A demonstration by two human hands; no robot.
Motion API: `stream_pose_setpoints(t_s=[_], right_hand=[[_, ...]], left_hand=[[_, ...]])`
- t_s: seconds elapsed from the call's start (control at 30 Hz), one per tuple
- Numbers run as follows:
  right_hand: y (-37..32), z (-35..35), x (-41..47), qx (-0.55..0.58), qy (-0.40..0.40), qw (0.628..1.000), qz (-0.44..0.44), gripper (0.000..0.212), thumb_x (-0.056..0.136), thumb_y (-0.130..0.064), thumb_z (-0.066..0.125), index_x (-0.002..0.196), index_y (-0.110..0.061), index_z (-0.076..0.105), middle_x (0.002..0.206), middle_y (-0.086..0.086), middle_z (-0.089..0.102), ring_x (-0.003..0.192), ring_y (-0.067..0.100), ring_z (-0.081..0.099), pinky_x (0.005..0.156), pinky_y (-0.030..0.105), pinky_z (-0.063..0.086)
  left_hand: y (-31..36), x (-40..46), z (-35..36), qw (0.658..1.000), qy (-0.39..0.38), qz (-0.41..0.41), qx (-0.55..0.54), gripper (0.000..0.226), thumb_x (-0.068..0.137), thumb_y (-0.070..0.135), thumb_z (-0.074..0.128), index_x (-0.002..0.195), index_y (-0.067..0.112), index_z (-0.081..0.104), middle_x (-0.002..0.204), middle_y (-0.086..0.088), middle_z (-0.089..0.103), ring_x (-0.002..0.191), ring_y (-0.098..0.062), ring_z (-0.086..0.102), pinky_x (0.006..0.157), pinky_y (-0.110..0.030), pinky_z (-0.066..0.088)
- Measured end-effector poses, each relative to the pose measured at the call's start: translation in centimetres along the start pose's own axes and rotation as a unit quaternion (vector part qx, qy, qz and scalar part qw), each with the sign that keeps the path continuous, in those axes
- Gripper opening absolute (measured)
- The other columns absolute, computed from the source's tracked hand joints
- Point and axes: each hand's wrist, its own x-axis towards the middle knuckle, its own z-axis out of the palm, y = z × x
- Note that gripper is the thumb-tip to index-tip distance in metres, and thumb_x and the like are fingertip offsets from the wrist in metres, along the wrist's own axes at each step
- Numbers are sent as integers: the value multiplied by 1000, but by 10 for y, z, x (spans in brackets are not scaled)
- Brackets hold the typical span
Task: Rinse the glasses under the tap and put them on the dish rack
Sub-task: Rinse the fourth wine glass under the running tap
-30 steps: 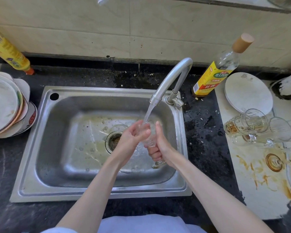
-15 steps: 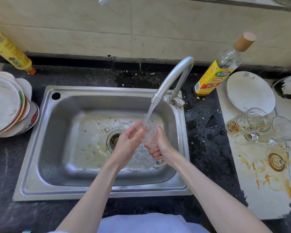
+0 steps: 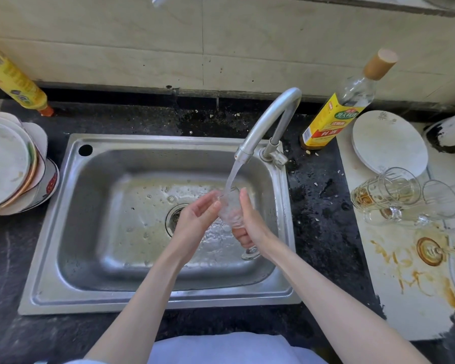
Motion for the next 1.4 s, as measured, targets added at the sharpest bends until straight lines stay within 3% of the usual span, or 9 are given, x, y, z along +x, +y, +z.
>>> stream_pose_setpoints(t_s=[0.27, 0.43, 0.57, 0.73, 0.87, 1.0, 1.17, 1.27, 1.4], right_hand=[[-14, -10, 8, -90, -3, 992, 88, 57, 94, -61, 22, 114, -18, 54, 81, 2, 58, 51, 6, 45, 43, 19, 30], [-26, -12, 6, -216, -12, 970, 114, 46, 99, -45, 31, 121, -10, 50, 87, 4, 57, 59, 12, 48, 52, 24, 34], [-24, -15, 10, -217, 8, 973, 85, 46, 98, -52, 25, 117, -18, 49, 91, 7, 63, 54, 11, 44, 48, 21, 34], [-23, -23, 14, -137, 52, 987, 65, 52, 99, -49, 23, 111, -11, 57, 82, 8, 66, 38, 4, 43, 50, 21, 31], [-28, -26, 17, -97, 42, 994, 20, 54, 102, -37, 21, 101, -3, 62, 60, 1, 60, 37, 0, 48, 54, 23, 34], [-30, -28, 21, -79, 19, 997, -12, 51, 103, -34, 19, 81, -4, 54, 44, -5, 53, 35, 3, 44, 44, 21, 33], [-22, -29, 21, -111, 23, 991, -71, 56, 99, -50, 18, 102, -14, 60, 81, -11, 57, 71, 0, 49, 65, 19, 37], [-11, -20, 21, -107, 41, 986, -121, 56, 93, -56, 27, 122, -15, 50, 95, -18, 50, 84, -5, 47, 78, 19, 38], [-15, -21, 20, -58, 29, 995, -77, 62, 100, -45, 20, 102, 0, 63, 70, -7, 63, 67, 9, 59, 71, 24, 49]], left_hand=[[-13, 2, -5, 999, 27, -40, 2, 35, 87, 30, 58, 117, 13, 61, 109, 0, 69, 104, -11, 64, 85, -20, 51], [-20, -1, -8, 993, 68, -96, 22, 20, 92, 15, 56, 109, 7, 64, 112, -11, 66, 103, -17, 63, 80, -18, 53], [-10, -5, -4, 989, 118, 7, 90, 18, 86, 5, 62, 95, 20, 67, 96, 4, 69, 89, -7, 62, 78, -17, 47], [23, -5, -4, 970, -32, 80, 228, 20, 86, 4, 62, 90, 23, 66, 92, 6, 70, 84, -7, 65, 77, -15, 48], [48, 3, 1, 870, -188, 119, 440, 23, 88, 5, 59, 103, 20, 67, 106, 9, 66, 88, 4, 61, 84, -16, 47], [50, 14, 7, 789, -240, 159, 543, 35, 86, -2, 56, 102, 26, 70, 115, 9, 66, 104, -7, 59, 95, -28, 44], [39, 17, 6, 845, -114, 163, 496, 14, 79, 1, 67, 85, 13, 71, 81, 6, 71, 79, -10, 64, 79, -32, 49], [35, 13, 9, 879, -56, 176, 440, 18, 77, 1, 71, 73, 18, 65, 71, 18, 62, 68, 5, 57, 78, -31, 48], [42, 11, 6, 801, -223, 195, 520, 22, 83, 9, 66, 96, 26, 70, 99, 18, 66, 87, -3, 60, 83, -27, 47]])
